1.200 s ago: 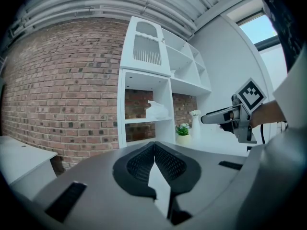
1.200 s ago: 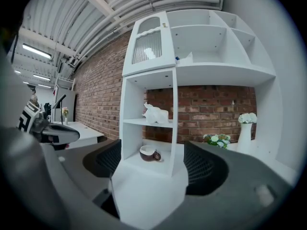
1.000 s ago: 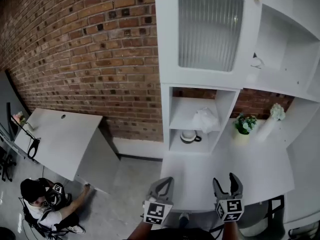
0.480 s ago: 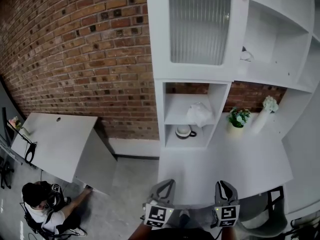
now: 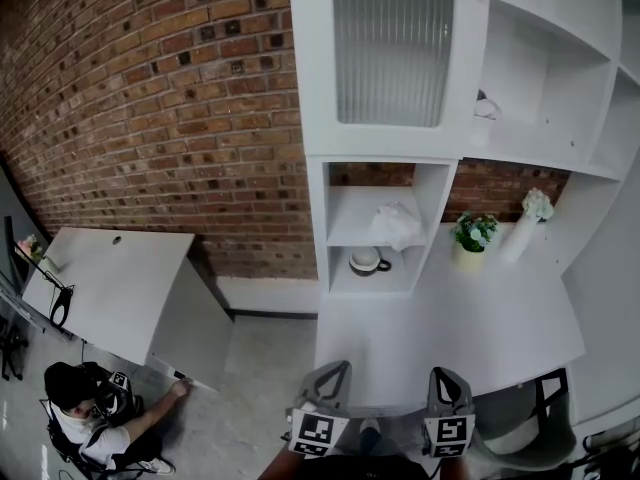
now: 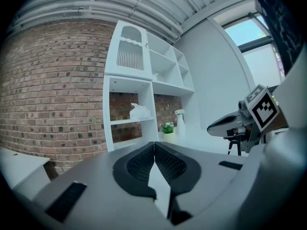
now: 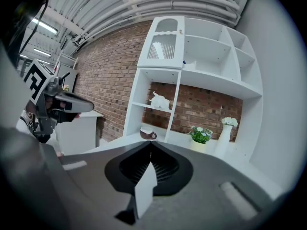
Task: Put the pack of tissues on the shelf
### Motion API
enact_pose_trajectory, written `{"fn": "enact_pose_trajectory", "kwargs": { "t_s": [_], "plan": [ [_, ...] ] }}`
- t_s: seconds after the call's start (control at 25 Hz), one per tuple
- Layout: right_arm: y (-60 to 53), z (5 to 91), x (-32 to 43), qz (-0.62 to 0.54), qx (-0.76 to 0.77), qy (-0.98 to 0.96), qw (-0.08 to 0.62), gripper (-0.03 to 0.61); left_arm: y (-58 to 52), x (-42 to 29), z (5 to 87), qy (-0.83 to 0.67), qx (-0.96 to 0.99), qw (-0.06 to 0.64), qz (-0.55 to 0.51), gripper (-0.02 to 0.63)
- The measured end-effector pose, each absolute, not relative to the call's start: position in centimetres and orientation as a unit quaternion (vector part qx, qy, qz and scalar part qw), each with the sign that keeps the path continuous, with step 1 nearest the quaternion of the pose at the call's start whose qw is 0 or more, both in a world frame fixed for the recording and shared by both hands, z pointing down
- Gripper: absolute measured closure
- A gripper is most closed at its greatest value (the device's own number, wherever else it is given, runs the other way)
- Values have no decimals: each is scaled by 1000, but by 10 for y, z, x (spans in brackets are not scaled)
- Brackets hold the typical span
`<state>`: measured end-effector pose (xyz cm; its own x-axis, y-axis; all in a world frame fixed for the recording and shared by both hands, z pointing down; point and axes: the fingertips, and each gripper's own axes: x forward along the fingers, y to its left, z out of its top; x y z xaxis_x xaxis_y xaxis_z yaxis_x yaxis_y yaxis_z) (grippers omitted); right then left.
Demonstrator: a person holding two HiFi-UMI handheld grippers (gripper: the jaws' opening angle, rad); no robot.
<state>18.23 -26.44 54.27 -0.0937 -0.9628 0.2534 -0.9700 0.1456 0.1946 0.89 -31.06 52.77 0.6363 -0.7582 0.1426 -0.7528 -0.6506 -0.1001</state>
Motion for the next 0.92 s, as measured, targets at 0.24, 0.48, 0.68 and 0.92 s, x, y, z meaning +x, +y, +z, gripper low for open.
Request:
{"fn": "enact_pose_trajectory", "kwargs": {
  "t_s": [0.24, 0.48, 0.68, 0.92],
  "plan": [
    [-262, 545, 182, 3, 654, -738, 167, 574, -309, 9, 530, 417, -904, 24, -91, 603],
    [-261, 545, 185, 3, 659, -733, 168, 574, -311, 7, 532, 418, -903, 31, -96, 603],
    [-262, 546, 186, -1, 660, -732, 170, 574, -313, 6, 533, 416, -903, 32, -98, 603],
    [-265, 547, 186, -6, 657, -733, 179, 574, -315, 5, 538, 417, -903, 28, -102, 603]
  ]
}}
